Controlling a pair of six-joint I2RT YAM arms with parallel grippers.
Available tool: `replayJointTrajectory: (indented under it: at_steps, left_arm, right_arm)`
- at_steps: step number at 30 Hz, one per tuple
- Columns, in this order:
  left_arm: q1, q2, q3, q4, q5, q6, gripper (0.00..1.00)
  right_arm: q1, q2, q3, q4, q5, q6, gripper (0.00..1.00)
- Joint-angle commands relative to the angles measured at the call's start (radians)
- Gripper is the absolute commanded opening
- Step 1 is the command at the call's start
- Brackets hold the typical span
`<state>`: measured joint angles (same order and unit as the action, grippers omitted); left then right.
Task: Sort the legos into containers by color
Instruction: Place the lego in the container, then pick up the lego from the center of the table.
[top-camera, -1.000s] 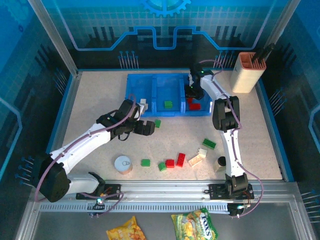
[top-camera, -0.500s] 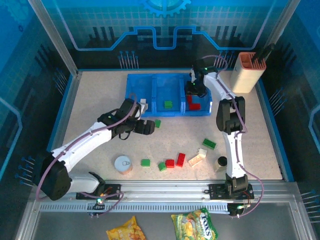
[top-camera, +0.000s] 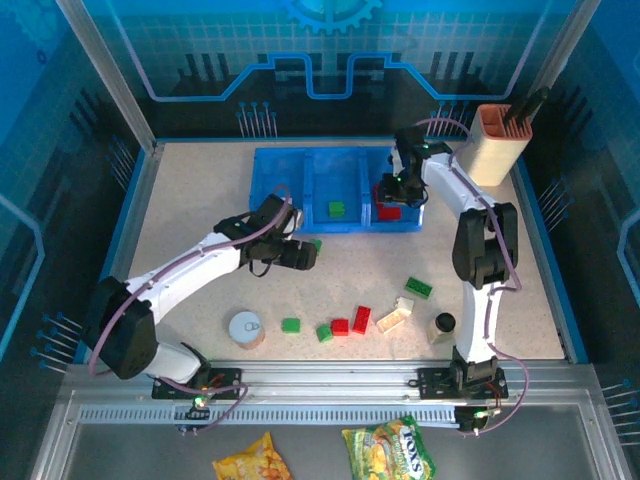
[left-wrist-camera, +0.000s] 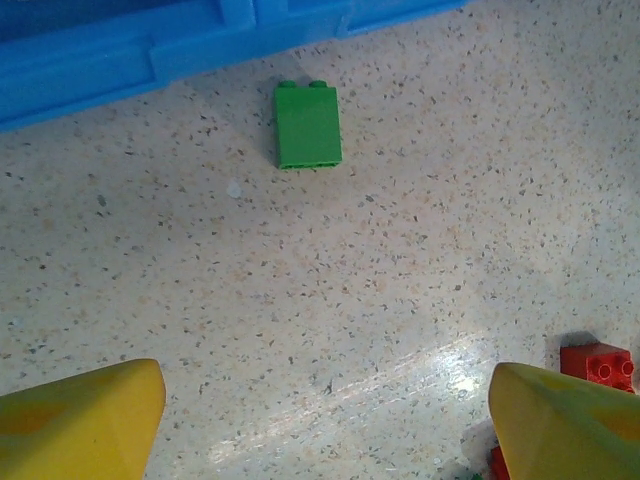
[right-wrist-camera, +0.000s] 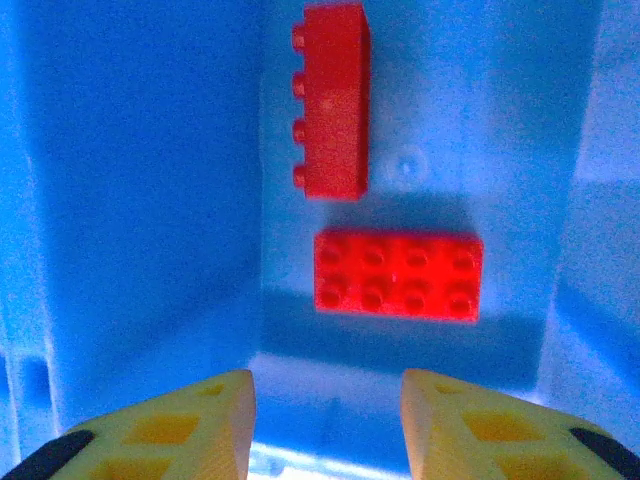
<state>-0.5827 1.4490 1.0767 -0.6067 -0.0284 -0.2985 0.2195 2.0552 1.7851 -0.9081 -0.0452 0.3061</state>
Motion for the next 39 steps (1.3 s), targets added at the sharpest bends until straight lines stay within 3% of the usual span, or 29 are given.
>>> replayJointTrajectory:
  at_steps: [1,9,20,27,39]
  left_arm:
    - [-0.015,0.032,0.033,-0.031,0.008,-0.035,0.83]
    - [-0.044,0.154,0.099,-0.044,-0.053,-0.072,0.77]
    - [-0.075,0.366,0.266,-0.054,-0.176,-0.081,0.72]
    - [-0.076,0.419,0.280,0.045,-0.252,-0.069,0.71]
    - [-0.079,0.429,0.160,0.303,-0.311,-0.046,0.62]
  right_arm:
    - [-0.003,-0.090,-0.089,0.012,-0.006,0.003,0.44]
    - [-0.004,-0.220,-0.288,0.047,0.020,0.011,0.44]
    - [-0.028,-0.308,-0.347,0.026,0.054,0.001,0.44]
    - [-0.037,-0.336,-0.357,0.018,0.052,-0.001,0.44]
    - [-0.038,-0.350,-0.353,0.008,0.047,0.002,0.43]
